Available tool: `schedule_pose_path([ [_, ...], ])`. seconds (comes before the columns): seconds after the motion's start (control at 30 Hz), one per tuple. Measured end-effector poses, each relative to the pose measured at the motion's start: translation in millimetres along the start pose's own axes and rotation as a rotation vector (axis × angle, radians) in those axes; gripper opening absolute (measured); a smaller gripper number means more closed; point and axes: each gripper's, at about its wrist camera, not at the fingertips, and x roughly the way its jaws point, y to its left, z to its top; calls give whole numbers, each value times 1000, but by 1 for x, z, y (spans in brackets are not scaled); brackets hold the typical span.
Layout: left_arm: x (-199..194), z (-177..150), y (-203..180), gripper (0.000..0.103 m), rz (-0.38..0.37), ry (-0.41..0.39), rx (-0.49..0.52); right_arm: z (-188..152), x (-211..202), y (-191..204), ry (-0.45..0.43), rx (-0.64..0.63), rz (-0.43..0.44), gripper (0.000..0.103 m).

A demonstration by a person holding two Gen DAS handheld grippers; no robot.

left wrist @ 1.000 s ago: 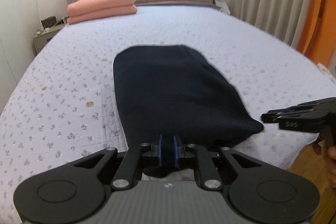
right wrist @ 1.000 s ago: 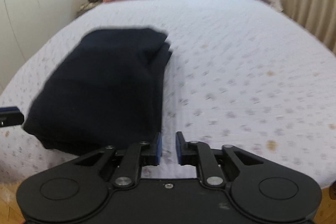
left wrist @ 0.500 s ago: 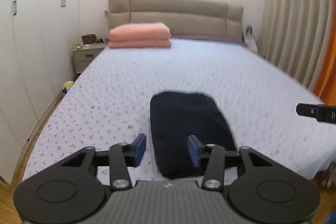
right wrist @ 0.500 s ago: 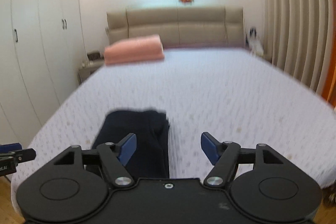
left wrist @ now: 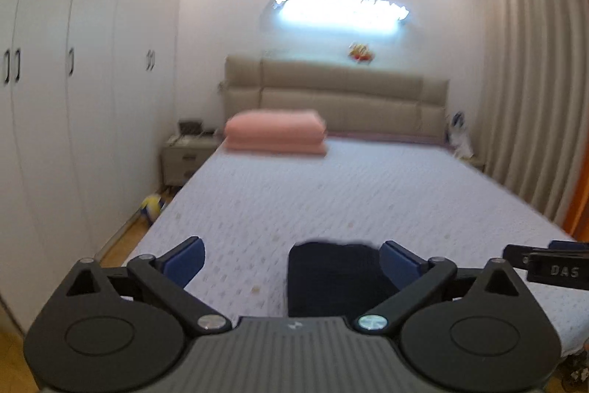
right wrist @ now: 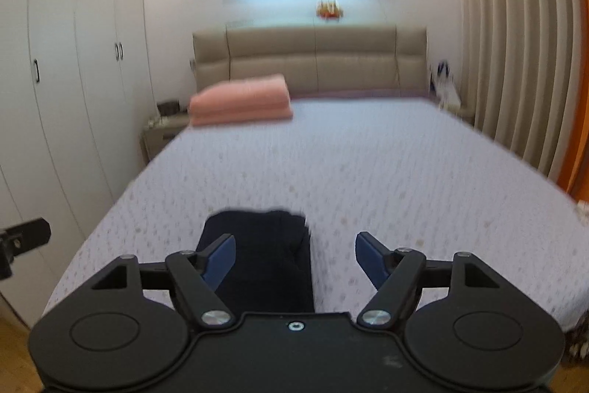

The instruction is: Fold large clothes

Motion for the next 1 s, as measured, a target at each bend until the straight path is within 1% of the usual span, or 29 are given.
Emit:
schedule_pose_path([
  [0.07, 19, -5, 1, 103, 8, 52, 2, -4, 19, 6, 56, -15, -1, 85],
  [0.17, 51, -13, 4, 103, -6, 129, -15, -12, 51, 17, 147, -43, 17, 85],
  [0.27, 85, -22, 7, 103, -19, 192, -21, -22, 76, 24, 221, -62, -5, 85],
  [0.3, 94, -27, 8, 102, -22, 209, -21, -25, 81, 26, 232, -64, -11, 85],
  [0.37, 111, -36, 8, 101, -26, 247, -22, -30, 92, 26, 249, -63, -25, 85],
  [0.47, 133, -47, 6, 93, -15, 293, 2, -35, 106, 23, 269, -46, -44, 85],
  [0.5, 136, -52, 2, 92, -2, 300, 20, -35, 111, 21, 276, -40, -47, 85],
  [0.57, 145, -56, -1, 92, 18, 310, 47, -35, 119, 19, 290, -35, -50, 85],
  [0.67, 157, -59, -3, 92, 4, 331, 41, -34, 128, 15, 298, -27, -59, 85],
  [0.8, 170, -63, -9, 92, 7, 354, 55, -35, 133, 11, 308, -19, -59, 85],
  [1.0, 172, -63, -14, 92, -2, 360, 67, -34, 130, 9, 308, -15, -63, 85],
])
